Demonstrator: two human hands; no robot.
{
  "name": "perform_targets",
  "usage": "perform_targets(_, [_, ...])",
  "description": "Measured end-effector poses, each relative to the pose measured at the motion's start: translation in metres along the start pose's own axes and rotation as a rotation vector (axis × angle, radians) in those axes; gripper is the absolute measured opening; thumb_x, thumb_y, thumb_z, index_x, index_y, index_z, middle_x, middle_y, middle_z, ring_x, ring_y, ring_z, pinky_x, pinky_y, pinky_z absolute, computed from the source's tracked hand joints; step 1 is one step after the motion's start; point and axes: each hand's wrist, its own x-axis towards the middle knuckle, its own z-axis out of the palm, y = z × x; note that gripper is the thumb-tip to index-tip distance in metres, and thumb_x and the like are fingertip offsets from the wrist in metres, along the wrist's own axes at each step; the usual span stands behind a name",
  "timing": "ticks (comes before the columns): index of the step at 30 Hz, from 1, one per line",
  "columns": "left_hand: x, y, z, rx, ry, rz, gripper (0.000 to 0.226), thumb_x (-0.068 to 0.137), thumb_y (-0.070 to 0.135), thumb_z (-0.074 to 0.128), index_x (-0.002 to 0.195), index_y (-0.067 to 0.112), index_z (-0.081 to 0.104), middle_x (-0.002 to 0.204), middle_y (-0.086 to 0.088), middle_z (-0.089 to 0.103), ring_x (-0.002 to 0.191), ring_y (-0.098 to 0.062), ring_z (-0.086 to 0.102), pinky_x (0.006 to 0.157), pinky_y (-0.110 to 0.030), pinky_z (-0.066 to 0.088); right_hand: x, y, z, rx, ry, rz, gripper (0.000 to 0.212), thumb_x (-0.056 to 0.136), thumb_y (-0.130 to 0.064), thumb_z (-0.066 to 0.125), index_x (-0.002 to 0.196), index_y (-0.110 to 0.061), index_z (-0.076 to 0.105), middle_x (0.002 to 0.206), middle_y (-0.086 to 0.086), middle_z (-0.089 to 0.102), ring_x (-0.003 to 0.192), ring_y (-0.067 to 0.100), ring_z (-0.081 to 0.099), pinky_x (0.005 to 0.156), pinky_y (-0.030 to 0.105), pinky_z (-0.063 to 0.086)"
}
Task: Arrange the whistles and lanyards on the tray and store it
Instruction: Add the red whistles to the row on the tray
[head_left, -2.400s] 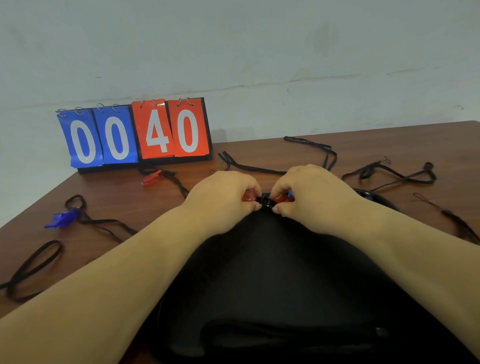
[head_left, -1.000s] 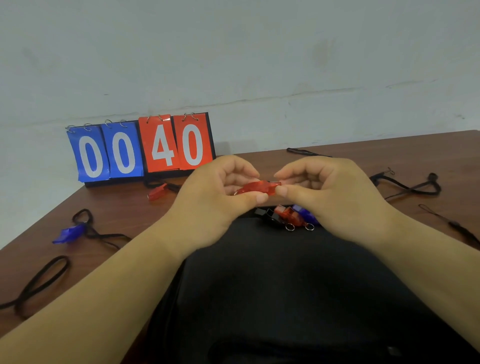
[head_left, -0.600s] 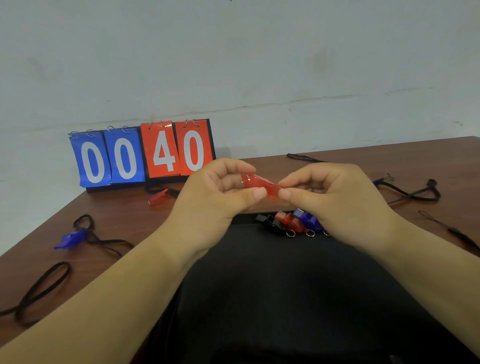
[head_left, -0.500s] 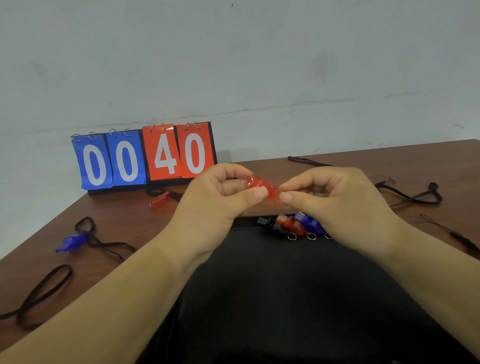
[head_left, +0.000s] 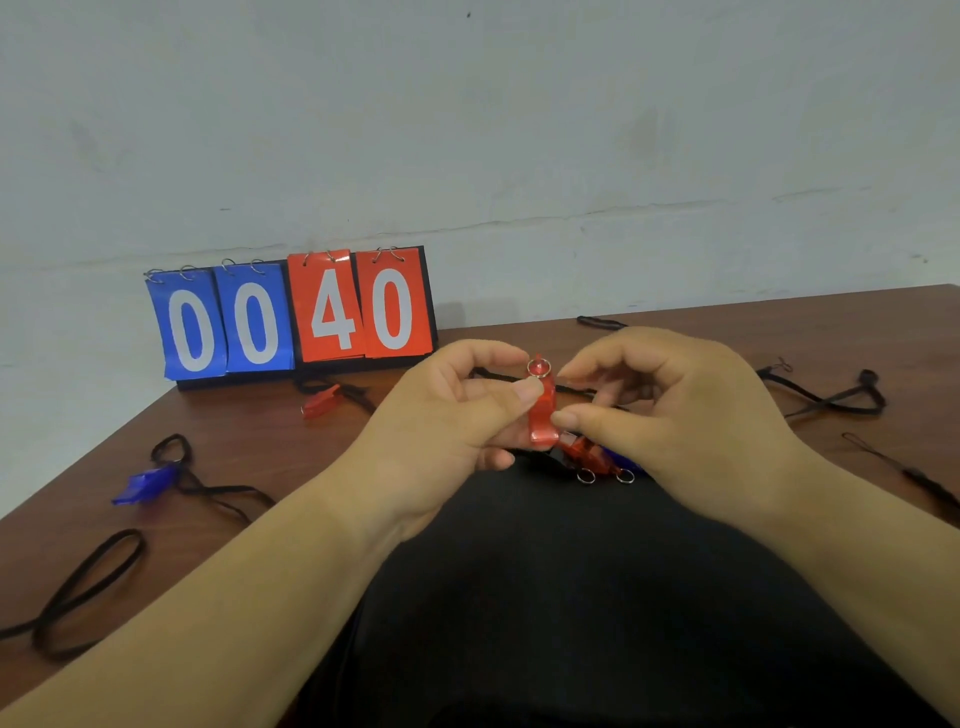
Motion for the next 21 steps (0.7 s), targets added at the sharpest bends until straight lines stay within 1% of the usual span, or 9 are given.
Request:
perform_targets(3, [0.0021,-0.0024,-0.0018,0.055,0.015,-0.01,0.02,0.094,0.023,0.07,0.114,0.019,0.066,0.104,-0.005,0.08,0.096,-0.027,0.077,0.068,-0.033,0.05,0.0,-0.0017,0.0002,-0.026,-0.003,-0.026,0.031,0.075,-0.031,0.08,0.104,-0.039,0.072,0.096,-0.02,0.068,0.091,0.004,0.066,0.079,0.013,0.052])
perform_targets(5, [0.0032,-0.0042,-0.0031,0.092,0.009,-0.013,0.017,0.095,0.026,0.07,0.111,0.02,0.07,0.103,-0.004,0.08,0.097,-0.025,0.076,0.071,-0.036,0.049,0.0005,-0.002,0.0004,-0.005,-0.025,-0.041,0.032,0.076,-0.027,0.081,0.106,-0.038,0.074,0.102,-0.021,0.069,0.094,0.001,0.066,0.078,0.01,0.05])
perform_targets(7, [0.0035,-0.0046,-0.0043,0.081,0.007,-0.015,0.015,0.095,0.025,0.069,0.109,0.019,0.072,0.1,-0.004,0.079,0.091,-0.021,0.074,0.071,-0.035,0.048,0.0009,-0.001,0.0002,0.012,-0.036,-0.046,0.033,0.079,-0.02,0.084,0.106,-0.036,0.076,0.108,-0.023,0.069,0.098,-0.006,0.065,0.079,0.004,0.047])
perform_targets(10, [0.0033,-0.0045,-0.0059,0.075,0.017,-0.018,0.015,0.097,0.025,0.067,0.107,0.02,0.076,0.1,-0.006,0.078,0.086,-0.015,0.067,0.071,-0.032,0.048,0.0016,0.0,-0.0009,0.002,-0.035,-0.025,0.03,0.08,-0.022,0.083,0.103,-0.041,0.077,0.116,-0.026,0.066,0.108,-0.013,0.06,0.086,0.001,0.043])
perform_targets(12, [0.0034,-0.0048,-0.0065,0.094,0.008,-0.026,0.016,0.097,0.026,0.066,0.106,0.022,0.078,0.103,-0.007,0.078,0.086,-0.015,0.065,0.071,-0.032,0.048,0.0016,-0.0001,-0.0005,-0.013,-0.043,-0.039,0.031,0.08,-0.023,0.083,0.1,-0.045,0.076,0.113,-0.027,0.067,0.109,-0.013,0.06,0.086,0.001,0.043])
perform_targets(15, [0.0032,-0.004,-0.0061,0.107,-0.015,-0.054,0.017,0.098,0.027,0.065,0.106,0.022,0.08,0.103,-0.006,0.077,0.086,-0.015,0.063,0.071,-0.03,0.049,0.0013,-0.001,-0.0006,0.006,-0.071,-0.039,0.034,0.079,-0.02,0.084,0.095,-0.048,0.074,0.102,-0.029,0.071,0.102,-0.009,0.066,0.084,0.005,0.048])
perform_targets(19, [0.0026,-0.0011,-0.0054,0.077,0.008,-0.08,0.019,0.096,0.029,0.067,0.104,0.019,0.081,0.101,-0.004,0.078,0.083,-0.011,0.064,0.068,-0.024,0.052,0.0014,-0.0004,-0.0007,0.004,-0.066,-0.033,0.025,0.079,-0.022,0.084,0.095,-0.039,0.078,0.096,-0.019,0.075,0.093,0.002,0.071,0.08,0.015,0.055])
perform_targets(21, [0.0022,-0.001,-0.0052,0.081,0.059,-0.069,0.018,0.092,0.032,0.072,0.1,0.019,0.081,0.098,-0.002,0.079,0.083,-0.011,0.067,0.068,-0.023,0.054,0.0011,-0.0008,-0.0004,-0.009,-0.062,-0.026,0.022,0.078,-0.024,0.085,0.093,-0.038,0.076,0.088,-0.017,0.074,0.087,0.002,0.07,0.074,0.013,0.054])
